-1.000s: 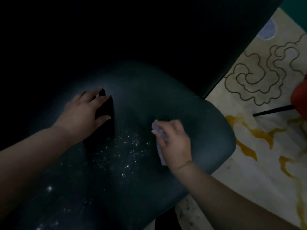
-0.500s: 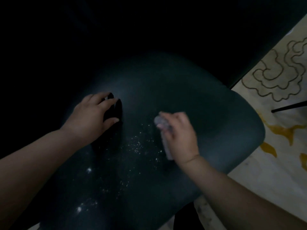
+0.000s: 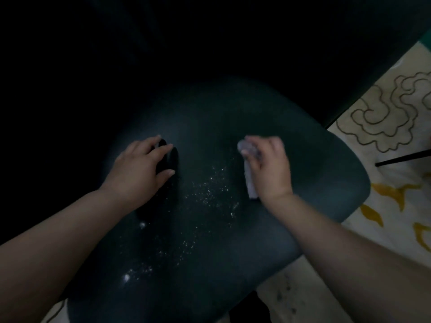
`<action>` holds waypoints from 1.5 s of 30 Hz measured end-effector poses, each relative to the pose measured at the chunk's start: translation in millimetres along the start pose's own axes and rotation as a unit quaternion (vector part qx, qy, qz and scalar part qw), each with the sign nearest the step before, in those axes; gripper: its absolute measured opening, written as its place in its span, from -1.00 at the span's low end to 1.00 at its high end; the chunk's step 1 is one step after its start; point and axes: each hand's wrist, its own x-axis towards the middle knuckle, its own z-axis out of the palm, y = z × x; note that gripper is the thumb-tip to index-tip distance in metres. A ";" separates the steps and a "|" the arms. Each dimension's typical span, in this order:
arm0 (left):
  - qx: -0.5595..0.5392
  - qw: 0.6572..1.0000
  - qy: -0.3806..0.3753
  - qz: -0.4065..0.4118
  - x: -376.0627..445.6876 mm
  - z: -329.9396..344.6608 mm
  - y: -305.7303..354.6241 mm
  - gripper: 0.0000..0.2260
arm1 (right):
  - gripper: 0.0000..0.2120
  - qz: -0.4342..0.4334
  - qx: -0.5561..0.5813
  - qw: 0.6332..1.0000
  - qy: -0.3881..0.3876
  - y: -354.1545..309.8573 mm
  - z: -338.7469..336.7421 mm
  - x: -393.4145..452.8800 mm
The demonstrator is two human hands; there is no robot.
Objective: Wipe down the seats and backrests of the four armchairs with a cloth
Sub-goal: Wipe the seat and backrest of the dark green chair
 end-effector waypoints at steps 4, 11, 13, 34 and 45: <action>-0.006 1.000 0.008 -0.020 -0.7 2.4 -7.6 -0.45 | -0.68 0.022 -0.028 0.997 -0.062 0.2 23.1 35.9; -0.009 0.999 0.013 -0.038 -13.3 3.0 -9.6 -0.46 | -0.70 -0.093 0.051 0.975 -0.197 -34.1 30.5 -32.5; -0.012 0.999 0.024 -0.040 -17.5 2.1 -11.1 -0.46 | -0.73 -0.093 0.075 0.985 -0.124 -32.8 22.9 -6.4; -0.070 0.992 0.060 -0.090 -76.2 14.7 -45.6 -0.50 | -0.68 -0.023 -0.043 0.998 -0.038 -22.1 46.6 -88.4; -0.080 0.986 0.055 -0.137 -98.3 24.4 -56.5 -0.47 | -0.70 0.021 -0.092 0.995 -0.010 -23.0 40.3 -84.9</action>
